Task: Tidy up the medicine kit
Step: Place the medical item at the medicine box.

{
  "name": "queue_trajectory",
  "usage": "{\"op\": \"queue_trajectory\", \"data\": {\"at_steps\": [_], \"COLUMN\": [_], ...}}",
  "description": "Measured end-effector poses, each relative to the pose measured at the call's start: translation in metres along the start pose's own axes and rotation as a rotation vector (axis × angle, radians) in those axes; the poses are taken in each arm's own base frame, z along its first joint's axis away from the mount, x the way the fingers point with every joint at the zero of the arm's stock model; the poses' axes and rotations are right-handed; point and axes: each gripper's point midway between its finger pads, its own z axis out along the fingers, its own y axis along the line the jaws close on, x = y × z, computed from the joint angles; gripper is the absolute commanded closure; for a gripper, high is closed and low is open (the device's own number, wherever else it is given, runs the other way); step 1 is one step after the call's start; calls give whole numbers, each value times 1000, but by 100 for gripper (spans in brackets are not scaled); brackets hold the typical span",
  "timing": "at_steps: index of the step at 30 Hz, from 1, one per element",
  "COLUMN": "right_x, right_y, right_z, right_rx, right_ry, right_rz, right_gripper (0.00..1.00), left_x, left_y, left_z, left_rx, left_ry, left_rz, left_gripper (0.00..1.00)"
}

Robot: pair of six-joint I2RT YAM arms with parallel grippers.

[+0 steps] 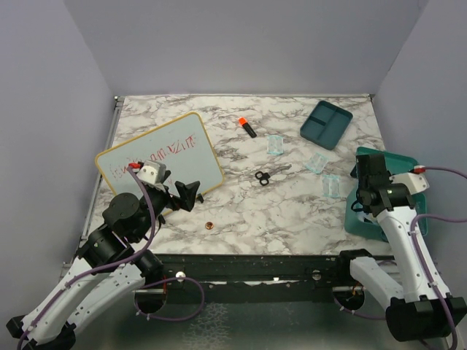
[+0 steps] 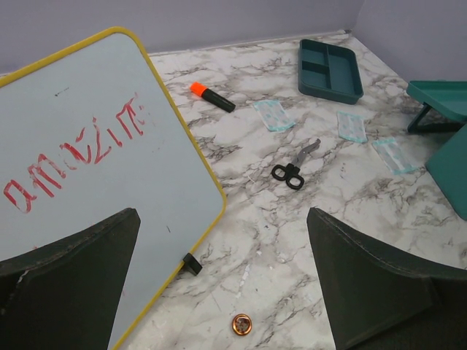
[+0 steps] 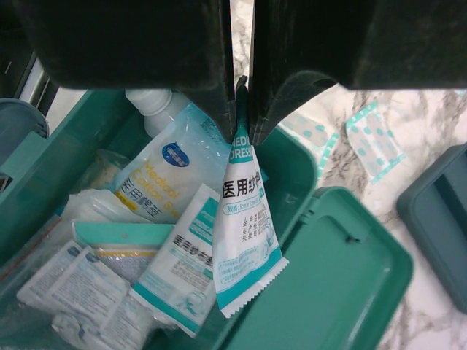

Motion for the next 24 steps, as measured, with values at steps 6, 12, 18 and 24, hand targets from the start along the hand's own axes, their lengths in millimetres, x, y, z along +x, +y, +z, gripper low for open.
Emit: {"op": "queue_trajectory", "data": {"at_steps": [6, 12, 18, 24], "right_x": [20, 1, -1, 10], "right_y": [-22, -23, -19, -31], "right_z": [15, 16, 25, 40], "right_rx": [94, 83, 78, 113], "right_ry": [14, -66, -99, -104], "right_rz": [59, 73, 78, 104], "right_gripper": [82, 79, 77, 63], "left_x": [1, -1, -2, 2], "left_y": [-1, -1, -1, -2], "left_z": [0, -3, -4, 0], "left_rx": [5, 8, 6, 5], "left_ry": [1, -9, -15, 6], "left_rz": [1, -2, -4, 3], "left_gripper": [1, 1, 1, 1]}}
